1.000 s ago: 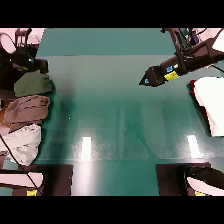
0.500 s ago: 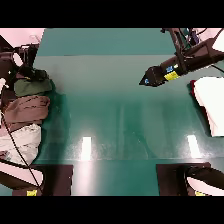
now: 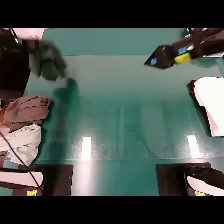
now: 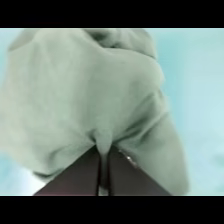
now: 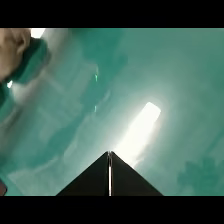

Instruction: Fold the shirts.

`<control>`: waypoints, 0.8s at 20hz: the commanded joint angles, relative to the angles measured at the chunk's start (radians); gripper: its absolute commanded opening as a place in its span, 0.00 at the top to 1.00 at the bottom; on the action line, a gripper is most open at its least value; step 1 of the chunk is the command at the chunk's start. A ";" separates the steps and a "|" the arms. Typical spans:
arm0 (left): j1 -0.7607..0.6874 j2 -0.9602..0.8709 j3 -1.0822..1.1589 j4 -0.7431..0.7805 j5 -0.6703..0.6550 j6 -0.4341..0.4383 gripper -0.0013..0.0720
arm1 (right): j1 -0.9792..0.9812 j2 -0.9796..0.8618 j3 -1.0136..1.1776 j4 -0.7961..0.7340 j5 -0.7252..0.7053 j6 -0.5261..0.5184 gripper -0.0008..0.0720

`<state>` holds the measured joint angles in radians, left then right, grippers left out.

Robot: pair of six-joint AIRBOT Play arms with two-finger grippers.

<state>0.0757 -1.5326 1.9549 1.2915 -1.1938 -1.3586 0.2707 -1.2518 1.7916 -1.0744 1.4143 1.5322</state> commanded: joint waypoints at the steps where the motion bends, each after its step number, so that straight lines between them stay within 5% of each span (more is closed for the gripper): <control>1: -0.079 0.161 0.085 -0.388 -0.085 0.201 0.94 | -0.084 0.000 0.126 -0.001 -0.006 0.000 0.95; 4: -0.218 0.229 0.083 -0.459 -0.166 0.242 0.94 | -0.168 0.001 0.187 0.002 -0.007 0.000 0.95; 9: -0.446 0.205 -0.091 -0.368 -0.149 0.267 0.94 | -0.206 0.003 0.229 0.010 0.064 0.000 0.95; 14: -0.507 0.086 -0.347 -0.356 -0.123 0.256 0.94 | -0.184 0.003 0.219 0.009 0.124 0.000 0.95; 15: -0.503 0.063 -0.369 -0.345 -0.126 0.254 0.78 | -0.179 0.003 0.211 0.006 0.130 0.000 0.95; 16: -0.500 0.046 -0.377 -0.324 -0.134 0.235 0.48 | -0.179 0.003 0.201 0.008 0.134 0.000 0.95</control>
<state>-0.4084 -1.4322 1.6588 0.9386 -1.3197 -1.1027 0.0864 -1.2495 2.0052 -1.0664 1.5204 1.5322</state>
